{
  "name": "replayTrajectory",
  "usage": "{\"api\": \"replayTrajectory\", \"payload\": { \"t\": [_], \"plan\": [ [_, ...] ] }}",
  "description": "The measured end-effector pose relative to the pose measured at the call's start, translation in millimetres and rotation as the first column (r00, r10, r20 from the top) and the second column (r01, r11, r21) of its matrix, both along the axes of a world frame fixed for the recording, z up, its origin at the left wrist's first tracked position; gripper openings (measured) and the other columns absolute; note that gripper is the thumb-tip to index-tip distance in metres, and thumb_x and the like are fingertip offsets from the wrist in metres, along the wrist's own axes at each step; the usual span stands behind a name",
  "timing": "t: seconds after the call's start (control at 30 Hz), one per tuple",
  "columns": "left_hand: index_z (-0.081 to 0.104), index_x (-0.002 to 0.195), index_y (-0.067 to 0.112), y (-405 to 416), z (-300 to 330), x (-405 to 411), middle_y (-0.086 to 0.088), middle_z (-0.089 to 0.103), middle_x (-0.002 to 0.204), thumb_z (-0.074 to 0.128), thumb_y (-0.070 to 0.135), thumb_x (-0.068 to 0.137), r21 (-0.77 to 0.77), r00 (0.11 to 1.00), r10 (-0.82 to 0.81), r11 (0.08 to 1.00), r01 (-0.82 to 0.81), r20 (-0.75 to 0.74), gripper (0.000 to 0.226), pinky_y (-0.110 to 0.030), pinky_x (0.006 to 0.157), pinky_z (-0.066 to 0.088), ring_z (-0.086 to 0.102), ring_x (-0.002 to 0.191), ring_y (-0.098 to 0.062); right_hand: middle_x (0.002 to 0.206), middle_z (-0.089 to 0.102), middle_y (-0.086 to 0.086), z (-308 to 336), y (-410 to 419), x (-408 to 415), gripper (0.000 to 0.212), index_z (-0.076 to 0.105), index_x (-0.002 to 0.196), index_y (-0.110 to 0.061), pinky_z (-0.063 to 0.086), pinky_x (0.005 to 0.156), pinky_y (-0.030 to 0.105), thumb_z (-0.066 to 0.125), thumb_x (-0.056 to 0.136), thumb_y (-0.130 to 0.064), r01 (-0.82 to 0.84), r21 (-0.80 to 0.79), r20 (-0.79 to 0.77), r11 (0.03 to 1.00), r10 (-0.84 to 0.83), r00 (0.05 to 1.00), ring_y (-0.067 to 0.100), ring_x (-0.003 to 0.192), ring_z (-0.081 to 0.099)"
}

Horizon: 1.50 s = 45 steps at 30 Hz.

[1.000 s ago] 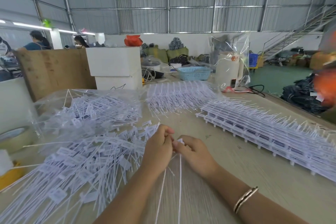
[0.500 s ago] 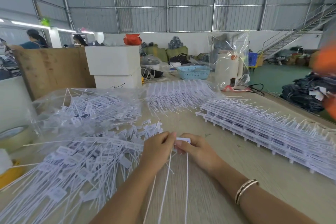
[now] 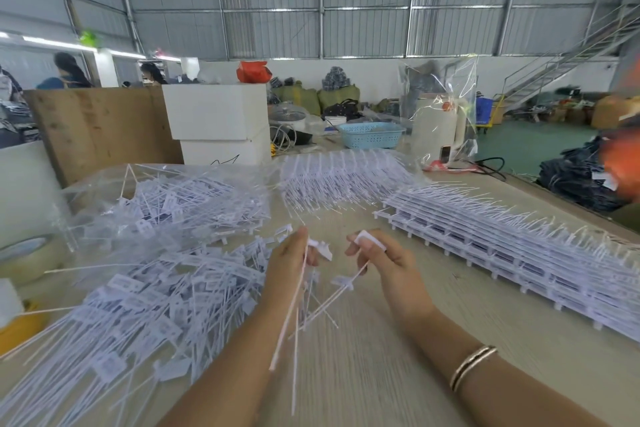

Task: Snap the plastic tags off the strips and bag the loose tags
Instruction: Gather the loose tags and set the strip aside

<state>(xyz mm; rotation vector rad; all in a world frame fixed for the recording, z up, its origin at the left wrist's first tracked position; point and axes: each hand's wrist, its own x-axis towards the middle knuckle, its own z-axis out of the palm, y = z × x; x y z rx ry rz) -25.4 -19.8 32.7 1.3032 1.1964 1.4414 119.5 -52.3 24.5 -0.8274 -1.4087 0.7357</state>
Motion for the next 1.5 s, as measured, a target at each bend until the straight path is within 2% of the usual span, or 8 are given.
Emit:
{"api": "replayTrajectory", "payload": {
  "t": [0.2,0.33,0.57,0.73,0.87,0.97,1.2,1.5],
  "plan": [
    [0.048,0.055,0.009,-6.2,1.2,3.2,0.007,0.052,0.049,0.044,0.015,0.092,0.114,0.995,-0.101,0.988,0.102,-0.018,0.038,-0.018,0.059,0.036,0.046,0.055,-0.01,0.092,0.062,-0.006,-3.6,7.0,-1.6,0.016,0.067,0.091,-0.012,0.04,0.075,0.009,0.051,0.096,-0.014,0.135,-0.217,0.213,0.967,-0.088,0.973,0.004,0.086,0.056],
    [0.057,0.077,0.018,-6.8,-4.8,3.7,0.011,0.054,0.057,0.043,0.002,0.09,0.18,0.986,-0.09,0.977,0.115,-0.141,0.024,-0.014,0.058,0.039,0.051,0.059,-0.006,0.116,0.054,-0.001,-5.9,9.8,-4.7,0.026,0.058,0.121,-0.015,0.037,0.1,0.029,0.052,0.096,-0.02,0.337,-0.18,0.44,0.924,-0.23,0.868,0.013,0.109,0.049],
    [0.041,0.114,0.03,-8.3,-12.6,7.8,0.001,0.057,0.083,0.048,-0.003,0.088,0.242,0.912,-0.073,0.953,0.183,-0.403,0.043,-0.045,0.082,0.05,0.057,0.077,-0.016,0.078,0.059,0.005,-4.4,0.8,-8.8,0.028,0.061,0.07,-0.022,0.035,0.091,0.041,0.052,0.095,-0.032,0.172,-0.126,0.511,0.977,-0.085,0.855,0.012,0.081,0.056],
    [0.058,0.107,0.024,-6.1,-9.8,-1.6,0.012,0.062,0.099,0.044,0.011,0.092,0.511,0.672,0.313,0.852,0.113,-0.671,0.024,-0.026,0.09,0.036,0.052,0.086,-0.005,0.068,0.055,0.001,-6.1,6.1,-0.5,0.027,0.058,0.07,-0.02,0.037,0.067,0.025,0.051,0.095,-0.013,0.131,-0.171,0.315,0.977,-0.071,0.946,0.008,0.065,0.049],
    [0.051,0.079,0.023,-7.3,-5.5,-2.2,0.009,0.052,0.07,0.033,0.029,0.099,0.399,0.549,0.264,0.906,0.14,-0.793,0.028,-0.032,0.087,0.034,0.048,0.069,-0.012,0.072,0.052,0.005,-5.5,4.8,0.2,0.025,0.054,0.073,-0.011,0.038,0.064,0.014,0.045,0.097,-0.007,0.07,-0.129,0.208,0.989,-0.042,0.977,0.011,0.068,0.048],
    [0.034,0.058,0.022,-6.9,-7.9,-2.2,0.004,0.036,0.047,0.041,0.026,0.098,0.388,0.627,0.233,0.914,0.12,-0.743,0.041,-0.032,0.062,0.025,0.042,0.052,-0.021,0.069,0.057,-0.005,-4.0,2.3,-2.5,0.024,0.057,0.075,-0.005,0.04,0.067,0.009,0.046,0.096,-0.006,-0.043,-0.165,0.178,0.985,0.073,0.981,0.002,0.067,0.054],
    [0.045,0.061,0.013,-2.6,-12.8,-1.0,0.004,0.035,0.047,0.046,0.027,0.097,0.289,0.747,0.103,0.949,0.123,-0.657,0.039,-0.027,0.055,0.026,0.037,0.048,-0.013,0.074,0.061,0.003,-6.6,4.0,-0.2,0.016,0.065,0.087,0.005,0.041,0.074,0.027,0.058,0.091,-0.008,-0.078,-0.174,0.227,0.982,0.117,0.967,0.013,0.073,0.055],
    [0.05,0.066,0.009,-1.2,-5.0,-5.7,-0.001,0.047,0.06,0.04,0.031,0.099,0.097,0.969,0.024,0.995,0.0,-0.246,0.041,-0.022,0.053,0.033,0.042,0.054,-0.011,0.067,0.057,-0.01,-4.4,1.2,-3.8,0.019,0.064,0.078,-0.023,0.043,0.068,0.015,0.054,0.093,-0.018,-0.006,0.02,0.131,1.0,0.003,0.991,0.006,0.068,0.054]
  ]
}}
